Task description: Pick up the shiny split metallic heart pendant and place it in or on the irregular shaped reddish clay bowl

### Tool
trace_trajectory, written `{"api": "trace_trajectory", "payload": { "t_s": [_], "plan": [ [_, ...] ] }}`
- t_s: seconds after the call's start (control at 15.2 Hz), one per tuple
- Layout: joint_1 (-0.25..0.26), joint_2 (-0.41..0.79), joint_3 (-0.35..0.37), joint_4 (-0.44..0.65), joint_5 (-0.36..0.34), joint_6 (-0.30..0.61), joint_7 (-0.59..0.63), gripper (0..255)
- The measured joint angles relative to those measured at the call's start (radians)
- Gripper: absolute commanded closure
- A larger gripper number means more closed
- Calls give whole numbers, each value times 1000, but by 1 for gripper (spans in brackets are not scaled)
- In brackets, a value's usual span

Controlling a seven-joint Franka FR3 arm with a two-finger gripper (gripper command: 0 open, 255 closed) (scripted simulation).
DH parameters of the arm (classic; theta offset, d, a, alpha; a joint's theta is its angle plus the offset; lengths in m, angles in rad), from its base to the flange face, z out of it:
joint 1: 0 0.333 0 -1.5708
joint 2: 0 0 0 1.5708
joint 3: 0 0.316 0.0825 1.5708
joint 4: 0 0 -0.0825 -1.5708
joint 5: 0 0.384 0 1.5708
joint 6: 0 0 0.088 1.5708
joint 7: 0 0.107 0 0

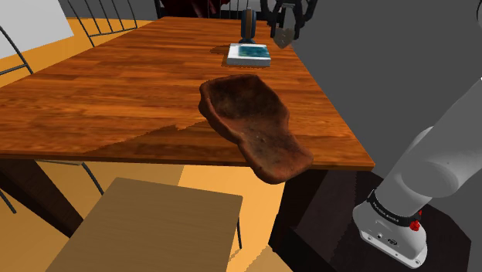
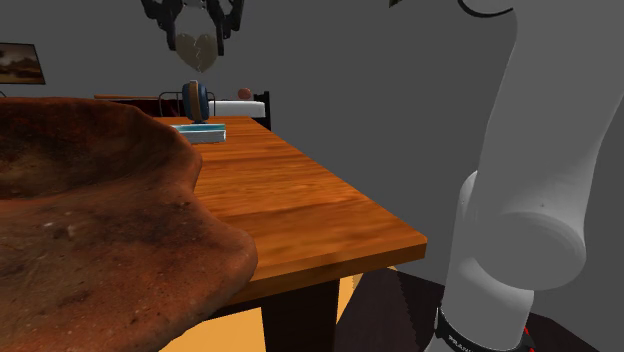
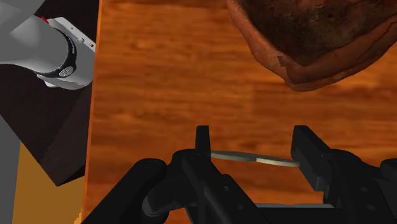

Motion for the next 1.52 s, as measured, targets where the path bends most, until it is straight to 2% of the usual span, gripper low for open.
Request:
{"api": "trace_trajectory", "payload": {
  "t_s": [0.33, 0.46, 0.86, 1.39, 1.52],
  "plan": [
    [1, 46, -1, 121, 10, -71, 32, 255],
    [15, 46, 15, 132, 19, -69, 67, 255],
    [78, -8, 91, 66, 56, -2, 202, 255],
    [178, 26, 223, 115, 80, 79, 427, 255],
    [185, 12, 232, 81, 82, 105, 434, 255]
  ]
}}
